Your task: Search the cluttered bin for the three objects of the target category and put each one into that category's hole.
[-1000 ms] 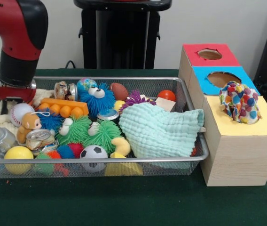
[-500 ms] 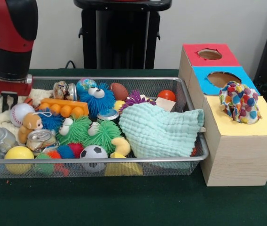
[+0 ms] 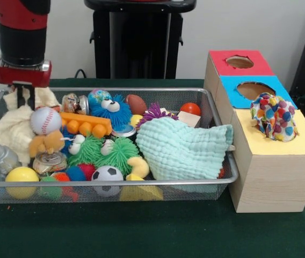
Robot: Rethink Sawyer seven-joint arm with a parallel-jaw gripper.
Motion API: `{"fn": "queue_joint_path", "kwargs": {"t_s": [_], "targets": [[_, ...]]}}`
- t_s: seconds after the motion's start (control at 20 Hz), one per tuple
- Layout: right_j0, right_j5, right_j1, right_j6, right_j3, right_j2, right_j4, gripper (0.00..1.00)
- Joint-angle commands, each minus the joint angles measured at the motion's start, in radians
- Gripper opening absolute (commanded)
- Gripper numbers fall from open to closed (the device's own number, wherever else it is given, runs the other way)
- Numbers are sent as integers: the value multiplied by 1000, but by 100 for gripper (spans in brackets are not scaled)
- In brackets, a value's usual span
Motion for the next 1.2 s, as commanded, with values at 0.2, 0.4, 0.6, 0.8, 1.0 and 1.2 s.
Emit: {"fn": "queue_joint_path", "kwargs": {"t_s": [0.2,0.4,0.6,0.8,1.0,1.2], "targets": [[162,116,-124,104,112,57,164,0],[203,116,-140,119,127,40,217,0],[243,89,-131,136,129,4,242,0],[273,51,-116,147,133,-24,252,0],[288,33,-107,149,136,-36,262,0],[302,27,-95,146,123,-54,254,0]]}}
